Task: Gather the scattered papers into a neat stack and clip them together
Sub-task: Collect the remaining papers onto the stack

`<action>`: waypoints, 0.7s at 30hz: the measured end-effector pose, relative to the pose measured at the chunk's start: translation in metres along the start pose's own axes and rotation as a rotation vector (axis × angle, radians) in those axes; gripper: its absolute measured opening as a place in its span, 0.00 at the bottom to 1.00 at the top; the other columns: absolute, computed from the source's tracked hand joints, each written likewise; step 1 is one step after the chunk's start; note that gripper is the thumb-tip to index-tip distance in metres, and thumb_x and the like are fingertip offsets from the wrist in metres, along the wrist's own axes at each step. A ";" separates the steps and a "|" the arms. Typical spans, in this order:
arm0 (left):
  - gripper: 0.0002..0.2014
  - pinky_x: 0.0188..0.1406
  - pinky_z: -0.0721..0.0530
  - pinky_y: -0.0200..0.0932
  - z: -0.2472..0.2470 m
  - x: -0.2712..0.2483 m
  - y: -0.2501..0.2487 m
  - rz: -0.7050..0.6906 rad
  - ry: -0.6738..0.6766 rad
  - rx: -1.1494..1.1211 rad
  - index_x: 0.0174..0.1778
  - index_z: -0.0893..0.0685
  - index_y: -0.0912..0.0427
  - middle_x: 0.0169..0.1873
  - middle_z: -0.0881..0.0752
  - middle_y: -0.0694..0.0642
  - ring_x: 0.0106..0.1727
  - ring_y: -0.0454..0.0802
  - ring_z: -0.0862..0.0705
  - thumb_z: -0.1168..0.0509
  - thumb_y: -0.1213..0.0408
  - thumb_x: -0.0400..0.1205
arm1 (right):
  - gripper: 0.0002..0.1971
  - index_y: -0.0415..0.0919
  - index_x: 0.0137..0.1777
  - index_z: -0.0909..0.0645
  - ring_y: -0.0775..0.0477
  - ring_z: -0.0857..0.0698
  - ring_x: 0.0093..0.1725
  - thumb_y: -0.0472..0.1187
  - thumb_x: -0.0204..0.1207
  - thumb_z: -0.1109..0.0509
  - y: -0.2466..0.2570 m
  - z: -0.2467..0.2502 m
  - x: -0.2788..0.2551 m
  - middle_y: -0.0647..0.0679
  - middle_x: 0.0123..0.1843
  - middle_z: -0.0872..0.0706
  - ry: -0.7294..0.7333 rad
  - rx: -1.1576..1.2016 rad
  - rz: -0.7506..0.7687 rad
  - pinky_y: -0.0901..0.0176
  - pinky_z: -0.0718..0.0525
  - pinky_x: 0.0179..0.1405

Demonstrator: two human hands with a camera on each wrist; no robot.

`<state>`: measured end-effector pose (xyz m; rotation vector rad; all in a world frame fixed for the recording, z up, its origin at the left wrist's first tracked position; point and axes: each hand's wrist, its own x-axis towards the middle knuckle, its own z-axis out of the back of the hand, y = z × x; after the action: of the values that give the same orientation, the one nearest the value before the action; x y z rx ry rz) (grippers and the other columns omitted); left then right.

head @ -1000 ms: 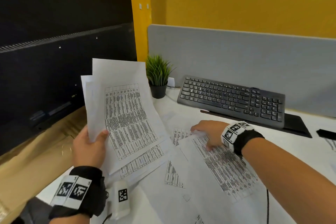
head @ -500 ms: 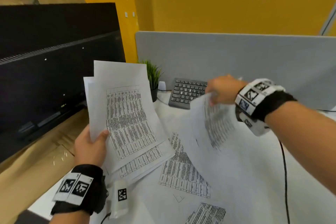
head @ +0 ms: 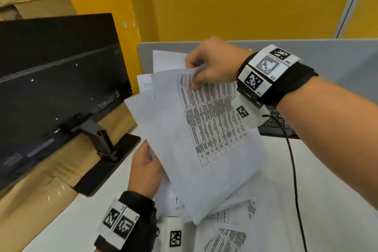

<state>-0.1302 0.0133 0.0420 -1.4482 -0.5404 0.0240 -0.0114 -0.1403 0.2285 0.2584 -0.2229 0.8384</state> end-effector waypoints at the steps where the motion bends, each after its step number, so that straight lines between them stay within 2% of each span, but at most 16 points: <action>1: 0.08 0.45 0.18 0.28 -0.003 -0.003 0.001 0.047 0.001 -0.067 0.51 0.18 0.46 0.44 0.11 0.31 0.48 0.29 0.14 0.37 0.65 0.83 | 0.11 0.39 0.41 0.14 0.44 0.16 0.49 0.44 0.65 0.20 -0.002 -0.001 -0.002 0.44 0.42 0.11 0.004 0.012 -0.019 0.52 0.18 0.50; 2: 0.09 0.48 0.17 0.30 -0.007 -0.005 -0.001 0.113 0.027 -0.160 0.53 0.17 0.46 0.46 0.11 0.33 0.51 0.31 0.14 0.35 0.50 0.80 | 0.10 0.39 0.41 0.14 0.44 0.16 0.49 0.44 0.65 0.19 -0.003 -0.001 -0.003 0.44 0.43 0.11 0.006 0.015 -0.034 0.49 0.17 0.53; 3: 0.25 0.53 0.17 0.35 -0.008 -0.007 0.001 0.180 0.065 -0.261 0.56 0.18 0.45 0.52 0.11 0.38 0.55 0.36 0.14 0.34 0.33 0.71 | 0.09 0.40 0.41 0.13 0.45 0.15 0.49 0.43 0.65 0.19 -0.004 -0.001 -0.004 0.44 0.43 0.11 0.005 0.011 -0.048 0.47 0.17 0.53; 4: 0.39 0.56 0.17 0.40 -0.010 -0.009 0.007 0.219 0.104 -0.341 0.60 0.18 0.46 0.56 0.12 0.43 0.59 0.41 0.14 0.35 0.24 0.60 | 0.09 0.41 0.41 0.13 0.45 0.15 0.49 0.43 0.64 0.19 -0.006 -0.001 -0.004 0.44 0.43 0.10 0.000 0.012 -0.060 0.46 0.17 0.53; 5: 0.46 0.57 0.17 0.42 -0.011 -0.010 0.007 0.210 0.123 -0.364 0.62 0.19 0.47 0.59 0.12 0.45 0.60 0.44 0.15 0.35 0.21 0.54 | 0.09 0.41 0.40 0.13 0.45 0.15 0.49 0.42 0.64 0.19 -0.007 0.000 -0.005 0.45 0.43 0.10 -0.002 0.015 -0.073 0.47 0.17 0.53; 7: 0.45 0.50 0.15 0.36 -0.014 -0.012 0.001 0.152 0.127 -0.266 0.63 0.20 0.48 0.56 0.12 0.43 0.58 0.41 0.14 0.29 0.26 0.54 | 0.07 0.44 0.40 0.13 0.46 0.15 0.49 0.42 0.64 0.18 -0.006 0.002 -0.006 0.46 0.43 0.10 -0.003 0.028 -0.097 0.48 0.16 0.53; 9: 0.32 0.46 0.16 0.31 -0.017 -0.009 -0.001 0.106 0.058 -0.069 0.59 0.19 0.50 0.51 0.10 0.43 0.53 0.38 0.13 0.21 0.44 0.61 | 0.08 0.45 0.41 0.13 0.46 0.15 0.49 0.42 0.64 0.18 -0.004 0.005 -0.007 0.47 0.44 0.10 -0.002 0.041 -0.116 0.51 0.16 0.50; 11: 0.17 0.52 0.17 0.37 -0.017 -0.003 0.002 0.090 -0.066 0.078 0.54 0.18 0.52 0.49 0.12 0.43 0.50 0.39 0.14 0.23 0.62 0.71 | 0.09 0.45 0.43 0.13 0.47 0.15 0.47 0.42 0.64 0.19 -0.002 0.004 -0.006 0.47 0.44 0.11 -0.011 0.045 -0.106 0.55 0.17 0.45; 12: 0.15 0.53 0.19 0.40 -0.015 0.000 0.002 0.101 -0.124 0.096 0.54 0.18 0.53 0.50 0.13 0.46 0.50 0.43 0.15 0.26 0.67 0.74 | 0.09 0.46 0.44 0.12 0.48 0.16 0.46 0.42 0.65 0.19 -0.001 0.003 -0.005 0.48 0.45 0.11 -0.029 0.053 -0.095 0.57 0.18 0.43; 13: 0.15 0.54 0.22 0.41 -0.012 0.002 0.004 0.107 -0.156 0.096 0.55 0.18 0.55 0.50 0.14 0.50 0.50 0.47 0.15 0.27 0.70 0.75 | 0.11 0.47 0.47 0.13 0.50 0.17 0.47 0.41 0.65 0.20 0.000 0.001 -0.004 0.50 0.47 0.12 -0.062 0.062 -0.087 0.58 0.19 0.44; 16: 0.17 0.56 0.23 0.45 0.009 0.010 0.009 0.153 -0.207 0.159 0.61 0.17 0.66 0.53 0.14 0.57 0.53 0.53 0.16 0.29 0.70 0.76 | 0.22 0.52 0.62 0.21 0.53 0.25 0.55 0.44 0.68 0.21 -0.007 -0.009 -0.004 0.52 0.58 0.22 -0.239 0.039 -0.093 0.58 0.25 0.54; 17: 0.17 0.57 0.22 0.47 0.020 0.013 0.013 0.168 -0.233 0.188 0.61 0.17 0.67 0.53 0.14 0.59 0.53 0.55 0.16 0.29 0.69 0.76 | 0.24 0.53 0.65 0.24 0.52 0.26 0.58 0.44 0.69 0.22 -0.012 -0.017 -0.006 0.50 0.60 0.24 -0.317 0.067 -0.123 0.58 0.26 0.56; 19: 0.17 0.58 0.21 0.51 0.046 0.017 0.019 0.219 -0.307 0.230 0.60 0.17 0.67 0.51 0.14 0.63 0.55 0.59 0.16 0.28 0.68 0.75 | 0.23 0.50 0.66 0.26 0.49 0.23 0.60 0.42 0.72 0.26 -0.029 -0.046 -0.014 0.48 0.63 0.24 -0.424 0.155 -0.258 0.55 0.24 0.58; 20: 0.18 0.58 0.21 0.52 0.059 0.018 0.021 0.247 -0.348 0.240 0.60 0.18 0.68 0.52 0.14 0.64 0.55 0.59 0.16 0.28 0.68 0.75 | 0.21 0.48 0.66 0.26 0.47 0.22 0.61 0.41 0.73 0.27 -0.040 -0.067 -0.021 0.46 0.64 0.24 -0.377 0.179 -0.363 0.55 0.23 0.57; 21: 0.18 0.58 0.22 0.52 0.073 0.018 0.023 0.265 -0.381 0.257 0.60 0.18 0.69 0.53 0.14 0.67 0.56 0.60 0.16 0.28 0.68 0.75 | 0.22 0.45 0.67 0.27 0.44 0.21 0.62 0.41 0.74 0.27 -0.051 -0.092 -0.029 0.45 0.65 0.23 -0.234 0.183 -0.478 0.55 0.22 0.55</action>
<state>-0.1335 0.0905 0.0279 -1.2580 -0.6240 0.5697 0.0167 -0.1644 0.1263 0.5585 -0.2890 0.3516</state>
